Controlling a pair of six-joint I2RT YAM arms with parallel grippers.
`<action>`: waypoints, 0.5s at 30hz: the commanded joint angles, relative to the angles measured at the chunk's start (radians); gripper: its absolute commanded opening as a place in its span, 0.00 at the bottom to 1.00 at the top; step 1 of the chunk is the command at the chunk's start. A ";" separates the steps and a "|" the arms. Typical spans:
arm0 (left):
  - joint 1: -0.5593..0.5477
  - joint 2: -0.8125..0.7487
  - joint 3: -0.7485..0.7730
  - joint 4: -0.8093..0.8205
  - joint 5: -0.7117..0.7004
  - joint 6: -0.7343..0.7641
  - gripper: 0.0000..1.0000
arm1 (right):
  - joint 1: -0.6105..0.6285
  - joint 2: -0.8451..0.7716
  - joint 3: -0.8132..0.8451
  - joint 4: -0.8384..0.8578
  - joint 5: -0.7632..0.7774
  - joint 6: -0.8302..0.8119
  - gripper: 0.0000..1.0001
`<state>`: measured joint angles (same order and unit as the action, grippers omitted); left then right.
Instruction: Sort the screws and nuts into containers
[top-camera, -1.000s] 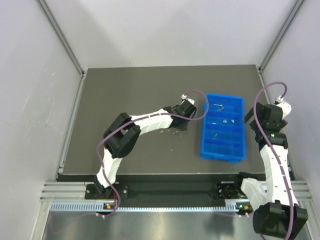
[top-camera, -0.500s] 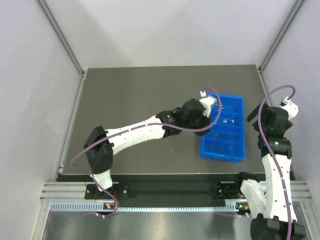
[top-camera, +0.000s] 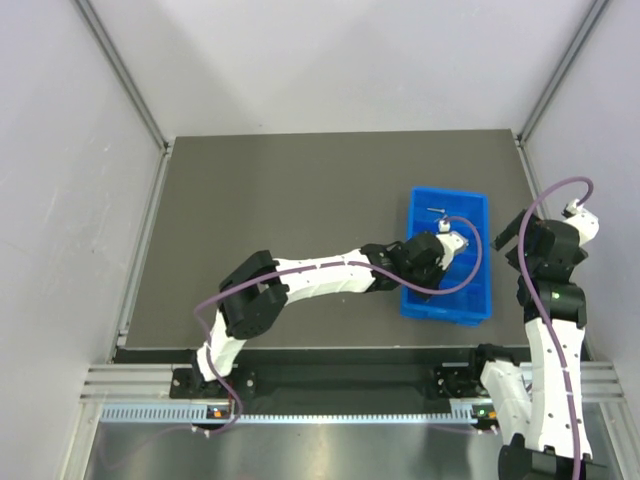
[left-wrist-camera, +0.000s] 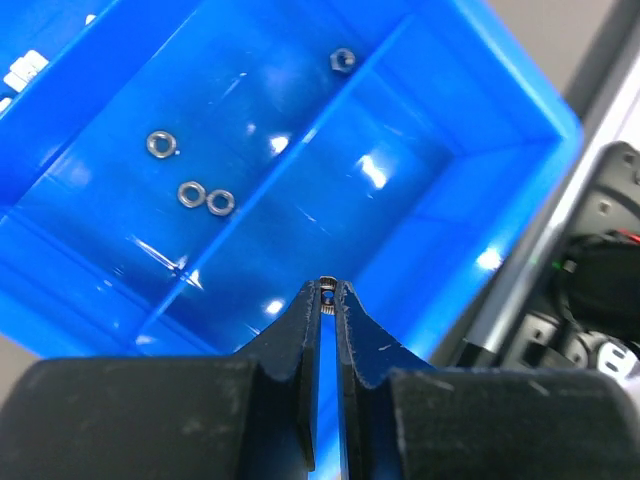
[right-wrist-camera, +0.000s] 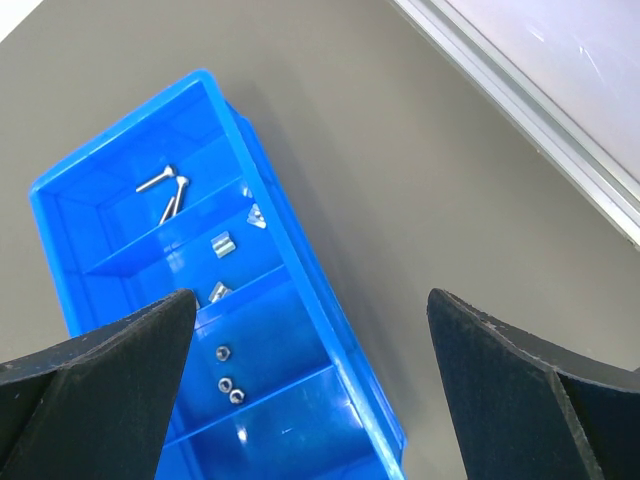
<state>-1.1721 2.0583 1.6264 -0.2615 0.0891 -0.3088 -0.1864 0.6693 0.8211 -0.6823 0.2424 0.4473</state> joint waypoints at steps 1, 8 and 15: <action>-0.001 0.008 0.076 0.015 -0.071 0.004 0.02 | -0.002 -0.008 0.047 0.012 0.015 -0.009 1.00; -0.004 -0.039 0.056 0.008 -0.057 -0.001 0.46 | -0.002 -0.004 0.044 0.017 0.023 -0.010 0.99; 0.018 -0.216 0.023 -0.066 -0.269 -0.053 0.70 | -0.002 -0.008 0.050 0.012 0.026 -0.010 1.00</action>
<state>-1.1709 2.0125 1.6524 -0.3111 -0.0322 -0.3244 -0.1864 0.6701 0.8211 -0.6827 0.2443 0.4458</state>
